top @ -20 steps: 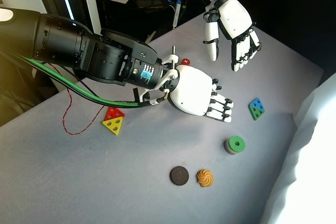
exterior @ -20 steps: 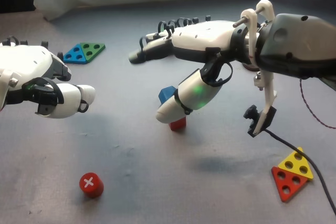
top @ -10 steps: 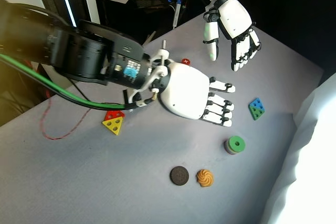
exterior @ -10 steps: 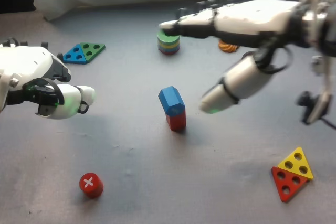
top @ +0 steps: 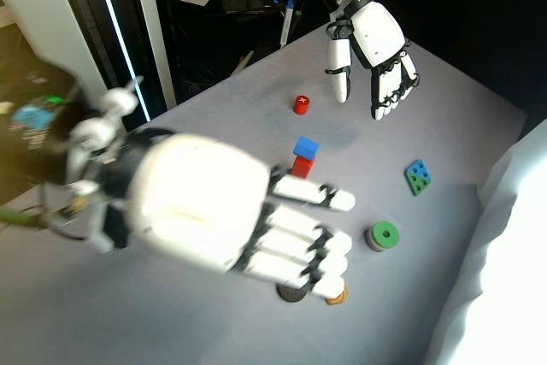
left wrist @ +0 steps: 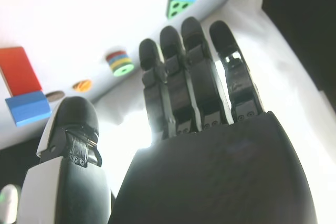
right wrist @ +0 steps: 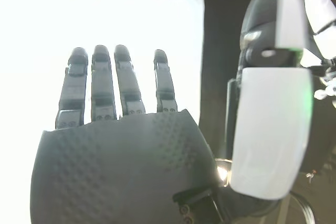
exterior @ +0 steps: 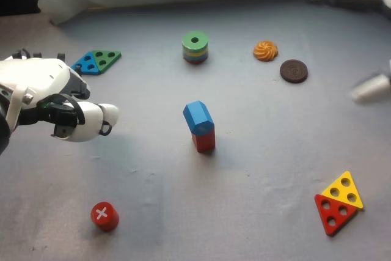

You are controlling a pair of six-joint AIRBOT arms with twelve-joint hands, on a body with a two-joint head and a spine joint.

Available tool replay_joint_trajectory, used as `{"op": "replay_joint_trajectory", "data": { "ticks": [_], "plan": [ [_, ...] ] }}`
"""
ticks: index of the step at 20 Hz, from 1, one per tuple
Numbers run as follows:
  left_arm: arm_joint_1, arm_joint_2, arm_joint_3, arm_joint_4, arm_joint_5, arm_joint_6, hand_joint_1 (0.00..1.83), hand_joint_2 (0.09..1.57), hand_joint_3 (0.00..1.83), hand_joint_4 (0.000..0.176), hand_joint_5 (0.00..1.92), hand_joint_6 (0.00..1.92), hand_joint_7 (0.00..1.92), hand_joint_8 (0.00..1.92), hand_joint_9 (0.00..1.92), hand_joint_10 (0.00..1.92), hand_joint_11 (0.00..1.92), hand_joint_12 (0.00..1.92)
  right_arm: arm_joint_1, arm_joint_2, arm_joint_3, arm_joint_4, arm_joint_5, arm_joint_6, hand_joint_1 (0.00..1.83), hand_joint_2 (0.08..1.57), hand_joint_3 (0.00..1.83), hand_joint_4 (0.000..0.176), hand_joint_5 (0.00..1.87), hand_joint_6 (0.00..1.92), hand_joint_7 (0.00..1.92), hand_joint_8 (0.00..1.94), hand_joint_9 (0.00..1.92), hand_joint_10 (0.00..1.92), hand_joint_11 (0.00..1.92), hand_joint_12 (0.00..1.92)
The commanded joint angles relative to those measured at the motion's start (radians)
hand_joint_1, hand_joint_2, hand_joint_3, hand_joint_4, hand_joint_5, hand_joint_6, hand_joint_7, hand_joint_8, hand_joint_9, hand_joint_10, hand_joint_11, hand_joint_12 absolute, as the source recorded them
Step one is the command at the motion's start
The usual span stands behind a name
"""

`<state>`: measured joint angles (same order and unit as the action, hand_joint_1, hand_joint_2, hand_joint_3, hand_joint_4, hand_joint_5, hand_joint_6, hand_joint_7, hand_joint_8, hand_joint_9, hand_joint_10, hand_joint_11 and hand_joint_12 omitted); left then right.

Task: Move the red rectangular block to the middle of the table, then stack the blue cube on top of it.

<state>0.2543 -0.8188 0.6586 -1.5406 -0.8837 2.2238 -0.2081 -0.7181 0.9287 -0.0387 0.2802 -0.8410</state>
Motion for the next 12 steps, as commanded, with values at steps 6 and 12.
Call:
{"op": "replay_joint_trajectory", "data": {
  "ticks": [6, 12],
  "plan": [
    [-0.008, 0.015, 0.004, 0.063, -0.043, -0.011, 0.22, 1.3, 0.0, 0.0, 0.56, 0.0, 0.54, 0.0, 0.45, 0.0, 0.0, 0.85, -0.05, 0.068, -0.048, -0.239, 0.118, 0.146, 0.73, 0.85, 0.01, 0.0, 0.0, 0.0, 0.0, 0.0, 0.0, 0.0, 0.0, 0.0],
    [-0.007, 0.015, 0.0, 0.065, -0.032, -0.01, 0.23, 1.3, 0.0, 0.0, 0.56, 0.0, 0.54, 0.0, 0.46, 0.0, 0.01, 0.86, -0.07, 0.064, -0.019, -0.473, 0.329, 0.3, 0.7, 0.89, 0.02, 0.0, 0.05, 0.02, 0.04, 0.01, 0.0, 0.0, 0.0, 0.0]
  ]
}}
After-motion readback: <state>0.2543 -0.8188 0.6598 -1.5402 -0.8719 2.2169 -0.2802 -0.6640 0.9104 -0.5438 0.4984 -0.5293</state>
